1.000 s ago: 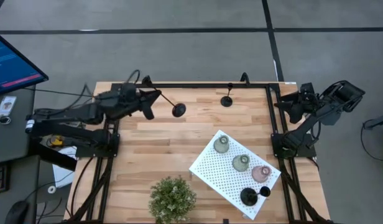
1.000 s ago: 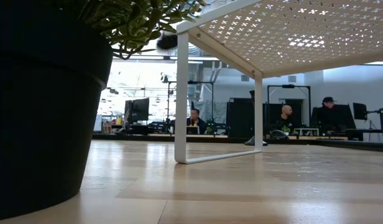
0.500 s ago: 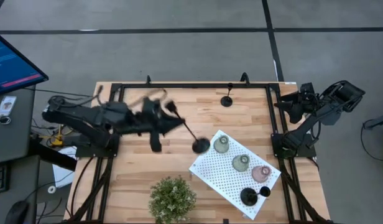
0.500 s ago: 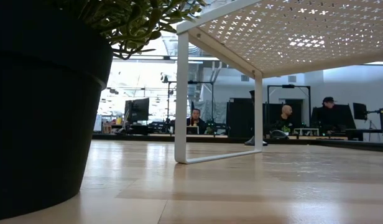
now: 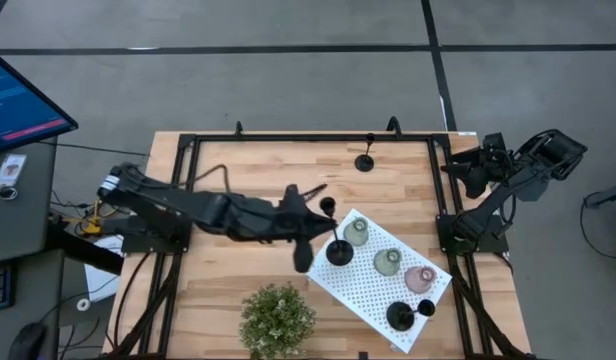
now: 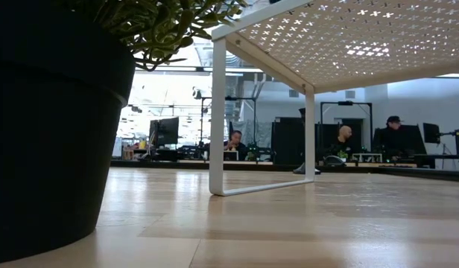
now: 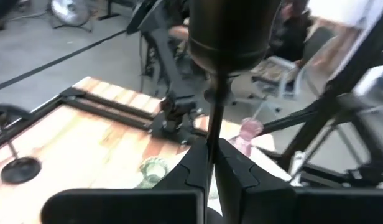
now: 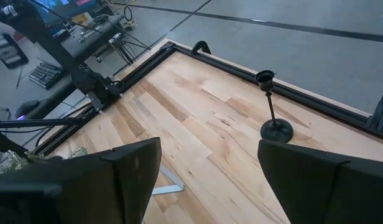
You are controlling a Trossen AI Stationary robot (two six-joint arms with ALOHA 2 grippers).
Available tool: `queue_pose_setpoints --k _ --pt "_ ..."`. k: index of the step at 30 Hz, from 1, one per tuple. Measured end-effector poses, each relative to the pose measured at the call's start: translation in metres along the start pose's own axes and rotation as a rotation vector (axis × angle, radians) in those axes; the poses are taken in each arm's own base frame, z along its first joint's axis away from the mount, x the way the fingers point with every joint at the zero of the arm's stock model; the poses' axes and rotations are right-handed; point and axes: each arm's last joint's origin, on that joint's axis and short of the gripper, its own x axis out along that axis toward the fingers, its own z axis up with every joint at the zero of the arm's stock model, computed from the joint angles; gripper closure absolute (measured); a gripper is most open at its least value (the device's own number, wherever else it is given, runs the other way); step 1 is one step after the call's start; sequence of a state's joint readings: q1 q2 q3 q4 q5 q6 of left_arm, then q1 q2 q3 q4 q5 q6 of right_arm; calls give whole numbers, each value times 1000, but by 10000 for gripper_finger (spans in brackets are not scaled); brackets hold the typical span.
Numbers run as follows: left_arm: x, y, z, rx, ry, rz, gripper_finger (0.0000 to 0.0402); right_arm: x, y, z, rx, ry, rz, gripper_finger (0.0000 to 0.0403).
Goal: Pick & Place candle stick holders
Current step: Put the left black candle holder on the shelf aligned with the black candle holder
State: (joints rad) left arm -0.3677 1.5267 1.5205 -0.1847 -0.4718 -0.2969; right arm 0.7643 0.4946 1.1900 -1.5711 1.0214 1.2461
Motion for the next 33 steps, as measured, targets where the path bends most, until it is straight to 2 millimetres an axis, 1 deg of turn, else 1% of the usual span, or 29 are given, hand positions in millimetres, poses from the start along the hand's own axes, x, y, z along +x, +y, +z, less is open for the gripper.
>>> queue_pose_setpoints --k 5,7,10,20,28,33 --pt "22 -10 -10 -11 11 57 392 0 0 0 0 2 1 143" --pt "31 -15 -11 -13 9 56 392 0 0 0 -16 8 3 143" --pt "38 -25 -13 -7 21 16 392 0 0 -1 -24 25 9 143" --pt "25 -50 -17 4 34 -77 392 0 0 -1 -23 24 9 143" --pt "40 -60 -32 22 11 -85 392 0 0 -1 36 25 8 143" --pt "49 -63 -44 38 39 -80 392 0 0 -1 51 25 8 143"
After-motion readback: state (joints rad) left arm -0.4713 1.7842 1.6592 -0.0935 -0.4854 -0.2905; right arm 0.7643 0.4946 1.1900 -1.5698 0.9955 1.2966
